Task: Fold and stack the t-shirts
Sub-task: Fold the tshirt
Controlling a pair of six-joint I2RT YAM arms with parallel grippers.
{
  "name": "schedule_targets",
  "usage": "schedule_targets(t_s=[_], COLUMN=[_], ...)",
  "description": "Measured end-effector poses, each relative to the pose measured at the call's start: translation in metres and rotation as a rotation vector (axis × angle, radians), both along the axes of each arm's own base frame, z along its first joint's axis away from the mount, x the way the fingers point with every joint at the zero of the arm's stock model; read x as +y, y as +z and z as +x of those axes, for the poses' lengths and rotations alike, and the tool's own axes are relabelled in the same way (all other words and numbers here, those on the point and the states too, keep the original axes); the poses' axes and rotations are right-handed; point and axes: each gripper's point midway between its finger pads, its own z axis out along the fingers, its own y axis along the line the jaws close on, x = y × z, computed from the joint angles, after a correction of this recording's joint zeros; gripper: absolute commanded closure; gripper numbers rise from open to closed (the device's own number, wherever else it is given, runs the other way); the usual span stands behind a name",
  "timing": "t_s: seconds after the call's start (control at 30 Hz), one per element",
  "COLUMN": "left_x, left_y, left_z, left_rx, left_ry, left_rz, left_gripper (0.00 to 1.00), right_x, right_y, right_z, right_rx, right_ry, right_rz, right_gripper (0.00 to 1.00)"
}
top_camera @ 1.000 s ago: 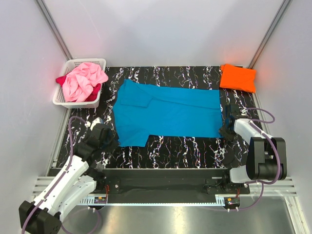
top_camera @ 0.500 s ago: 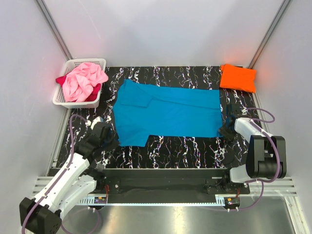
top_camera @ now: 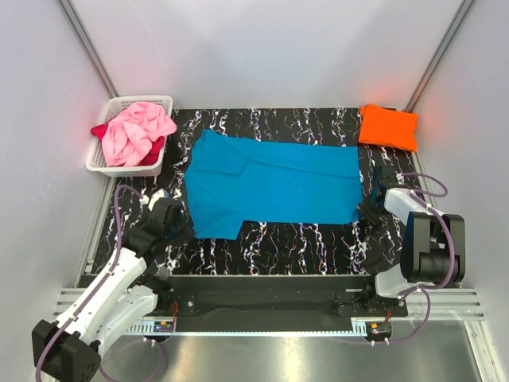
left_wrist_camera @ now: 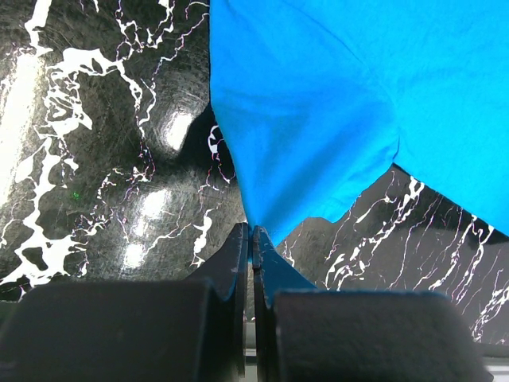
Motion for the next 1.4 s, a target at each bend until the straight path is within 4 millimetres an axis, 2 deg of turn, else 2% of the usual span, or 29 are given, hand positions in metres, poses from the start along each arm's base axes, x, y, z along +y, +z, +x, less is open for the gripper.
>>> schedule_targets(t_s=[0.23, 0.33, 0.67, 1.03, 1.17, 1.27, 1.4], left_x=[0.000, 0.000, 0.004, 0.012, 0.016, 0.018, 0.017], left_y=[-0.002, 0.000, 0.023, 0.025, 0.029, 0.046, 0.068], left_z=[0.000, 0.001, -0.003, -0.015, -0.015, -0.003, 0.027], left_rx=[0.013, 0.005, -0.086, -0.084, -0.071, -0.072, -0.088], left_ry=[0.001, -0.001, 0.012, 0.039, 0.061, 0.083, 0.121], left_rz=[0.008, 0.007, -0.024, -0.023, -0.001, 0.029, 0.077], left_gripper=[1.00, 1.00, 1.00, 1.00, 1.00, 1.00, 1.00], right_x=[0.002, 0.003, 0.005, 0.008, 0.008, 0.008, 0.007], right_y=[0.001, 0.004, 0.068, 0.071, 0.073, 0.070, 0.070], right_z=[0.002, -0.004, -0.023, -0.058, -0.061, -0.061, -0.052], right_rx=[-0.009, 0.004, -0.141, -0.101, -0.102, -0.080, -0.062], right_ry=[0.004, 0.003, -0.005, -0.002, -0.002, -0.002, 0.000], right_rz=[0.012, 0.013, 0.003, 0.005, 0.004, 0.006, 0.006], right_gripper=[1.00, 1.00, 1.00, 1.00, 1.00, 1.00, 1.00])
